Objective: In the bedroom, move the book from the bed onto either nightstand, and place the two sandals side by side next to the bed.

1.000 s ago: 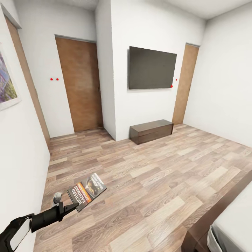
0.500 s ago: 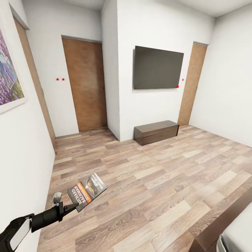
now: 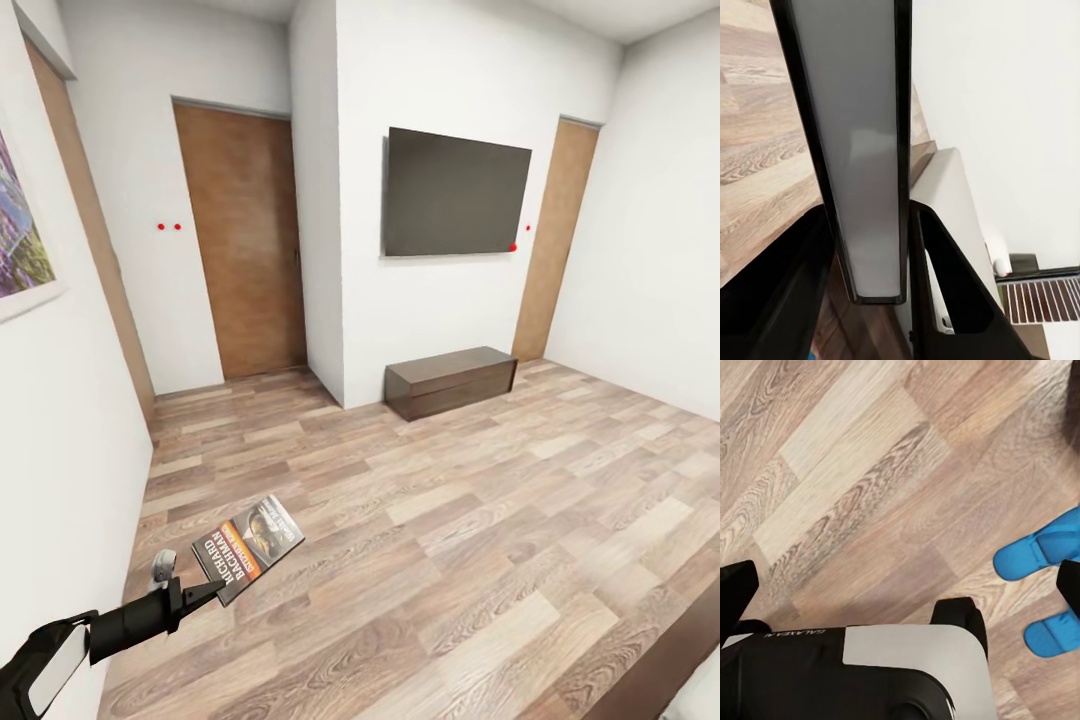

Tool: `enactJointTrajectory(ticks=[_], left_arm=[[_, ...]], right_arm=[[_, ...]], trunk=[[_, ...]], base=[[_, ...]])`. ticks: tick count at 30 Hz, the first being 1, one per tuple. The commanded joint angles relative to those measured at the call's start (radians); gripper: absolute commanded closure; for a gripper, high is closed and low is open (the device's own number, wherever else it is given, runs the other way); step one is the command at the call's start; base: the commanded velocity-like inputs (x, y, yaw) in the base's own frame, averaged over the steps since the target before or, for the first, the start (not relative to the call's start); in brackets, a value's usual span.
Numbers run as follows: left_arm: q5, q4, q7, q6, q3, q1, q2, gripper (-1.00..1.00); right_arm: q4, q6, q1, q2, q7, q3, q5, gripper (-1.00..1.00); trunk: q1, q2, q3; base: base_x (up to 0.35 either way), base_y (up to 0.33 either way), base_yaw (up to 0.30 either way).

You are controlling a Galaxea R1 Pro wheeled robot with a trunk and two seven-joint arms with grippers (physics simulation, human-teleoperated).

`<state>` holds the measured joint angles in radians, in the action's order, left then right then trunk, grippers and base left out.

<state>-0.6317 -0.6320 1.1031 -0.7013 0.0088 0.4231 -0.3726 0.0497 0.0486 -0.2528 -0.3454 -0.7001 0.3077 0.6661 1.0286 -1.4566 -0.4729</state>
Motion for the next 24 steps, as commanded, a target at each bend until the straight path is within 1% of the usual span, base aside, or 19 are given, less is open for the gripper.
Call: enactJointTrajectory(ticks=[1, 16, 24], left_arm=[[-0.006, 0.000, 0.001, -0.009, 0.000, 0.001, 0.000, 1.00], [-0.006, 0.001, 0.002, -0.009, 0.000, 0.001, 0.000, 1.00], [-0.006, 0.001, 0.002, -0.009, 0.000, 0.000, 0.000, 1.00]], right_arm=[[0.004, 0.005, -0.002, 0.001, -0.006, 0.008, 0.007, -1.00], [0.004, 0.005, -0.002, 0.000, -0.006, 0.008, 0.007, -1.00], [0.004, 0.005, -0.001, 0.000, -0.006, 0.008, 0.007, -1.00]], trunk=[[0.000, -0.001, -0.001], [0.000, -0.001, -0.001], [0.000, -0.001, -0.001]], base=[[0.217, 0.019, 0.000], [0.218, 0.076, 0.000], [0.215, 0.022, 0.000]])
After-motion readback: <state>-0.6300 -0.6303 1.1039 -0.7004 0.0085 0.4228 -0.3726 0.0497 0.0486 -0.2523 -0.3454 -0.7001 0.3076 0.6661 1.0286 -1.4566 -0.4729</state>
